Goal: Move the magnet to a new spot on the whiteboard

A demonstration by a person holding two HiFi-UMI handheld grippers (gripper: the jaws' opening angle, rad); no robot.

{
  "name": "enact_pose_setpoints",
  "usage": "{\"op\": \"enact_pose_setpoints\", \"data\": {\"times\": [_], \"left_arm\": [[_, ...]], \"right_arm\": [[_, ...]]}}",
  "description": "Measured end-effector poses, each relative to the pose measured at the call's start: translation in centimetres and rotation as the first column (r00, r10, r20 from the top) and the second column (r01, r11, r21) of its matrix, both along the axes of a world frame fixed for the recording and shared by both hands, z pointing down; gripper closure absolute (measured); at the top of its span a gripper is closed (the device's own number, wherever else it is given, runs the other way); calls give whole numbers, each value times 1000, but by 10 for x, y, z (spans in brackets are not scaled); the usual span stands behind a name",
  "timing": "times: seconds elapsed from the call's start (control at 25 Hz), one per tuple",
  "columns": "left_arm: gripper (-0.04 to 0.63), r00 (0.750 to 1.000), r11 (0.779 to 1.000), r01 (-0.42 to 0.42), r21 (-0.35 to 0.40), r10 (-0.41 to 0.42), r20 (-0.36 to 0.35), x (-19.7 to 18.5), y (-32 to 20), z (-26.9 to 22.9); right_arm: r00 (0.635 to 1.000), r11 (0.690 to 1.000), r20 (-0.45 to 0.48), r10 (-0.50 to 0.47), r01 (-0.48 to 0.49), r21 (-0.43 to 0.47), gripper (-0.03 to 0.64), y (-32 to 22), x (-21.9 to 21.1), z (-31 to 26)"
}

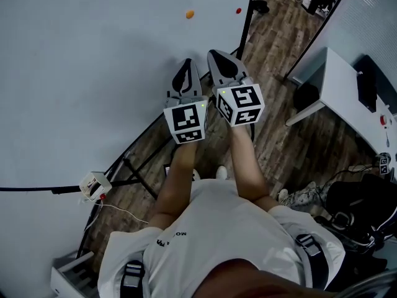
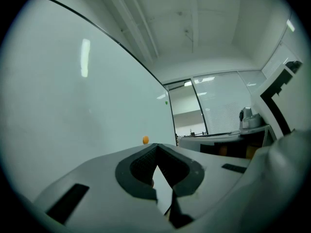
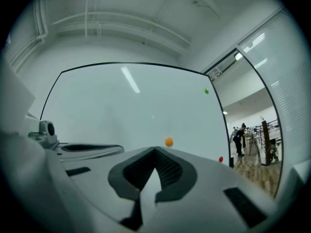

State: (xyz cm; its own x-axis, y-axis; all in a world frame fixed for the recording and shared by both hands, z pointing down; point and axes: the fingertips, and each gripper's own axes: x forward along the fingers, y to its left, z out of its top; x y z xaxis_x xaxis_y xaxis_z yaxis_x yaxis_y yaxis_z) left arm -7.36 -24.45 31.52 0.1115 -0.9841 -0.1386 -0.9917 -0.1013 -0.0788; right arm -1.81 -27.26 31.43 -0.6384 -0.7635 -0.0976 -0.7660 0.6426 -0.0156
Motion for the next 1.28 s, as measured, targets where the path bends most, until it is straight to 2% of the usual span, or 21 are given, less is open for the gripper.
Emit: {"op": "enact_pose_setpoints", "data": {"times": [0.24,0.72,1.04,1.28], "left_arm": [[592,1000,1000,-2,3,2,-13,-12,-7,7],[592,1000,999,-20,29,20,-13,-23,-21,2],[592,1000,999,-14,42,14,-5,-44,-2,-5],[592,1000,1000,-16,26,16,2,-29,-31,1]], "right_arm": [[999,999,-15,-35,35,-14,603,-12,-12,7],[999,999,-33,-32,31,-19,601,-44,-26,11],[999,999,-31,-42,42,-14,597,-39,-47,5],[998,998,-31,-63,62,-24,554,-73,-36,8]]}}
